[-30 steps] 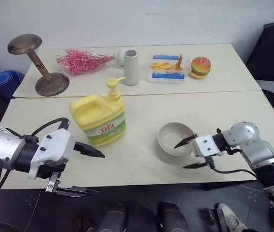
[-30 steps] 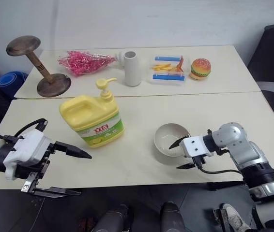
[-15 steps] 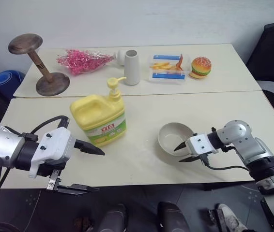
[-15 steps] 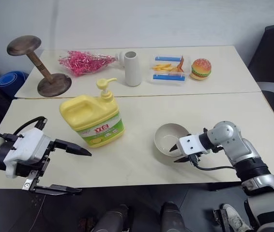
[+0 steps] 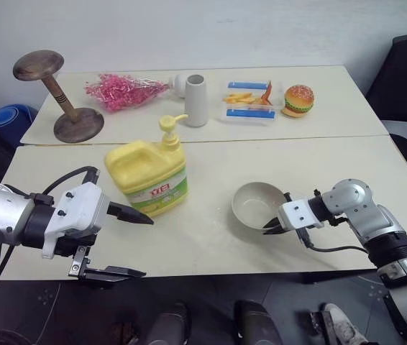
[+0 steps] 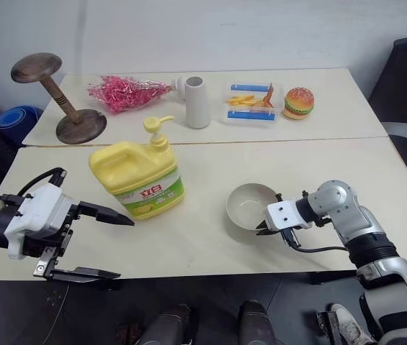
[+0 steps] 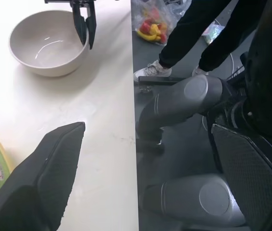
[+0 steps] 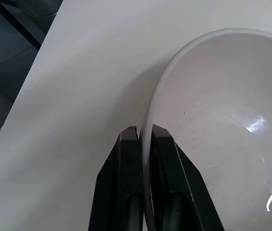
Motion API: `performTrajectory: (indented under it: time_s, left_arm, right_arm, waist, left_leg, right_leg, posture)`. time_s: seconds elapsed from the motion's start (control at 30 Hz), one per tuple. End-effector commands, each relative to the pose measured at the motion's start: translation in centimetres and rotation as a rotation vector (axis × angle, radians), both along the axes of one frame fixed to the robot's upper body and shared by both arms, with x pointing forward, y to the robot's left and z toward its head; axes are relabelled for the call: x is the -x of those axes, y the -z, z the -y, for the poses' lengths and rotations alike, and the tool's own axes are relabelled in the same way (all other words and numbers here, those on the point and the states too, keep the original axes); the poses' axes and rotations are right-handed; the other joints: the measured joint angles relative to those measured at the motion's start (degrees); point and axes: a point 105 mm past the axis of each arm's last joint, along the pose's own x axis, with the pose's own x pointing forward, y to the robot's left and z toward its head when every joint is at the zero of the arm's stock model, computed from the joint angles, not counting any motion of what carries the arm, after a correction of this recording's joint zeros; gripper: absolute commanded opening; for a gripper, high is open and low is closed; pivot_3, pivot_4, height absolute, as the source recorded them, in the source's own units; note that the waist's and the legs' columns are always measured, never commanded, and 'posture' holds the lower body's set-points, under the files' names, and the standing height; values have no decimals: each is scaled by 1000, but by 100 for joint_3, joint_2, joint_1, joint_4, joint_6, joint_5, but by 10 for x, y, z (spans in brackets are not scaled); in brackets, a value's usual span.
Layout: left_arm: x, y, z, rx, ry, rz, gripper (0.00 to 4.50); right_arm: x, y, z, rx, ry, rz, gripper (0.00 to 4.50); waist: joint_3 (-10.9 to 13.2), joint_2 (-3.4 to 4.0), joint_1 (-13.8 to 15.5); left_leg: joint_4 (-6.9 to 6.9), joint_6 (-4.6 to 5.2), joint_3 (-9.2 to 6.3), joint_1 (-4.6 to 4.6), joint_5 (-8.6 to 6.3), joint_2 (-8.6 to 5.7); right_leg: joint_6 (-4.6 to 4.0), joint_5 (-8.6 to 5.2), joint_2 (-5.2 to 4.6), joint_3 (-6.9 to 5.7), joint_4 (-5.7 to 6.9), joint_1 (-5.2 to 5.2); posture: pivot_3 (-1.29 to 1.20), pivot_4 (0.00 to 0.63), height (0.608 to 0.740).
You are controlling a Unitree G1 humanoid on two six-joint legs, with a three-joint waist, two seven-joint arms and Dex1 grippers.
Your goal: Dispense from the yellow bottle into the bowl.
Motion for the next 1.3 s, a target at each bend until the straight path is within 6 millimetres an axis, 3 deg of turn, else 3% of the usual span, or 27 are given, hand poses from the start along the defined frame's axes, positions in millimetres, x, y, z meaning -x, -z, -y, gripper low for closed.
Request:
performTrajectory:
  time_s: [0.03, 0.4, 0.57, 0.87, 1.3]
  left_arm:
    - [-3, -12, 1, 51, -18, 36, 4500]
    - [-32, -96, -13, 281, -167, 179, 4500]
    - [-67, -125, -30, 334, -251, 254, 3334]
    - [-109, -128, -28, 293, -248, 276, 562]
    - [-119, -114, -16, 246, -188, 277, 562]
  right_arm:
    - [2, -7, -6, -24, -24, 9, 37]
    - [-4, -93, -56, -143, -150, 31, 37]
    - [-29, -127, -90, -144, -197, 109, 0]
    - [-62, -150, -119, -101, -172, 185, 0]
    - [-61, -176, -142, -104, -198, 148, 0]
  waist:
    - [0, 0, 0]
    - [4, -7, -21]
    - [8, -13, -74]
    - [11, -21, -194]
    - [11, -22, -475]
  left_leg:
    - [0, 0, 0, 0, 0, 0]
    - [3, -8, -4, -2, -2, 6]
    - [6, -10, -5, -2, -1, 1]
    - [3, -7, -21, -12, -3, -17]
    - [9, -26, -44, -18, -14, -29]
  right_leg:
    - [0, 0, 0, 0, 1, 0]
    - [0, 0, 9, 2, 19, -13]
    - [0, 0, 11, 1, 24, -14]
    - [0, 0, 3, -9, 35, -32]
    - [1, 1, -8, -35, 126, -138]
  posture:
    - [0, 150, 740]
    - [0, 150, 740]
    - [0, 150, 740]
    - [0, 150, 740]
    - [0, 150, 740]
